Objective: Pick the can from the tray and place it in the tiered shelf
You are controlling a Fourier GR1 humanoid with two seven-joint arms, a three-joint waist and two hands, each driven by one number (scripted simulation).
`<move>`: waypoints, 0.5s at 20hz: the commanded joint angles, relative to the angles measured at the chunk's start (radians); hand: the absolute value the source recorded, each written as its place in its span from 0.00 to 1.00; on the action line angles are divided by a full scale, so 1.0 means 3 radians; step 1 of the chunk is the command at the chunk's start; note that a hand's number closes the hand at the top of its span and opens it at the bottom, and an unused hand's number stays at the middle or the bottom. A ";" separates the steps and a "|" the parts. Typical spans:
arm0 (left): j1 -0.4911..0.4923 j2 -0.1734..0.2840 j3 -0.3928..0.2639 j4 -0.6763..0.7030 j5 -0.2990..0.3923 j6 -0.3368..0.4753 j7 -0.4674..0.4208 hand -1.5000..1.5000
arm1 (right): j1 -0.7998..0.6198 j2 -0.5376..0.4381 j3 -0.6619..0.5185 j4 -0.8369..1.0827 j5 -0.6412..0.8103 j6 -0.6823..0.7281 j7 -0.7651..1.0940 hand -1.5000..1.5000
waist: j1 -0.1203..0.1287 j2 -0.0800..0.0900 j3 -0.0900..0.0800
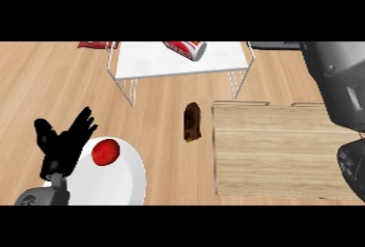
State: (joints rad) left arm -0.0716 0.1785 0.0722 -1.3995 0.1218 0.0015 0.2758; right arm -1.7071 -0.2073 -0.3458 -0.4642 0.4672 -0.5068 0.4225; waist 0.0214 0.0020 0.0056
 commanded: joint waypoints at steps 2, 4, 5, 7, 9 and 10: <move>0.0070 0.0000 0.0005 0.0172 -0.0003 -0.0025 0.0073 0.50 | 0.0096 -0.0363 -0.0020 -0.0045 0.0090 -0.0171 0.0140 0.00 | -0.0059 0.0002 -0.0022; 0.0120 0.0010 -0.0012 0.0053 -0.0017 -0.0025 0.0089 0.50 | 0.0272 -0.0364 -0.0146 -0.0137 -0.0007 -0.0405 0.0029 0.00 | -0.0040 0.0005 -0.0019; 0.0153 -0.0061 -0.0032 0.0128 -0.0050 0.0015 -0.0013 0.50 | 0.0294 -0.0538 -0.0216 -0.0162 -0.0083 -0.0247 0.0004 0.00 | -0.0052 0.0008 -0.0019; 0.0261 -0.0046 -0.0035 -0.0047 -0.0016 0.0012 0.0121 0.50 | 0.0416 -0.0563 -0.0222 -0.0304 -0.0099 -0.0295 0.0130 0.00 | -0.0072 -0.0021 -0.0017; 0.0207 -0.0036 -0.0002 0.0033 -0.0007 -0.0003 0.0081 0.50 | 0.0566 -0.0654 -0.0312 -0.0476 -0.0278 -0.0050 0.0123 0.00 | -0.0098 -0.0023 -0.0017; 0.0207 -0.0036 0.0016 -0.0001 -0.0019 0.0041 0.0110 0.50 | 0.0496 -0.0695 -0.0227 -0.0601 -0.0249 0.0085 0.0310 0.00 | -0.0112 -0.0034 -0.0018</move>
State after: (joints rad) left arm -0.0480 0.1790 0.0835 -1.4174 0.1223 0.0075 0.2876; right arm -1.5947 -0.3704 -0.4066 -0.5690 0.4231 -0.5373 0.4668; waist -0.0030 -0.0069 0.0067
